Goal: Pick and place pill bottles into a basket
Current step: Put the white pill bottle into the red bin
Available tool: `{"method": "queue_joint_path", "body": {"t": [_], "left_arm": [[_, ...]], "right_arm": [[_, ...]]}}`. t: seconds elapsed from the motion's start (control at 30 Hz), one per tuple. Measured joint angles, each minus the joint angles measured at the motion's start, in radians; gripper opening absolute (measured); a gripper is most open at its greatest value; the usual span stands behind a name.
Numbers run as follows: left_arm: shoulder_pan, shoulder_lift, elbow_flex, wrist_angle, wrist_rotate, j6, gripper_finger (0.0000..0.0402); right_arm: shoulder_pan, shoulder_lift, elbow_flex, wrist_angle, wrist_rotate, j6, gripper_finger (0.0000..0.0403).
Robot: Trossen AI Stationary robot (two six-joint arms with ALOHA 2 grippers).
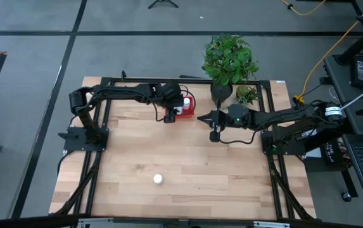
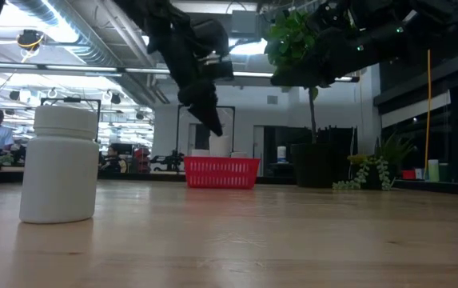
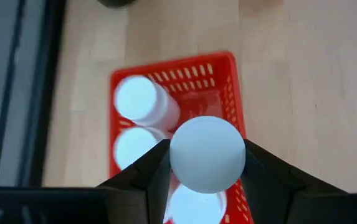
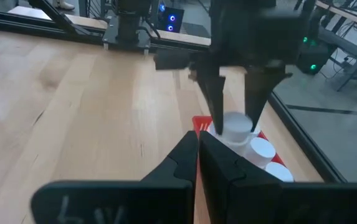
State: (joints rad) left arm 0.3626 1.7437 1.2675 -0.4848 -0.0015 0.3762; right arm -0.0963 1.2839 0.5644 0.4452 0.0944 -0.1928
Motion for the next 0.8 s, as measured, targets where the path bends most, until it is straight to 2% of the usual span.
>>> {"method": "queue_joint_path", "body": {"t": [0.2, 0.8], "left_arm": [[0.001, 0.041, 0.0, 0.01, -0.006, 0.011, 0.0157], [0.013, 0.046, 0.0, 0.018, 0.032, -0.012, 0.0161]], "right_arm": [[0.0, 0.0, 0.0, -0.001, -0.001, 0.0, 0.002], [0.0, 0.0, 0.0, -0.001, -0.001, 0.0, 0.002]]}}
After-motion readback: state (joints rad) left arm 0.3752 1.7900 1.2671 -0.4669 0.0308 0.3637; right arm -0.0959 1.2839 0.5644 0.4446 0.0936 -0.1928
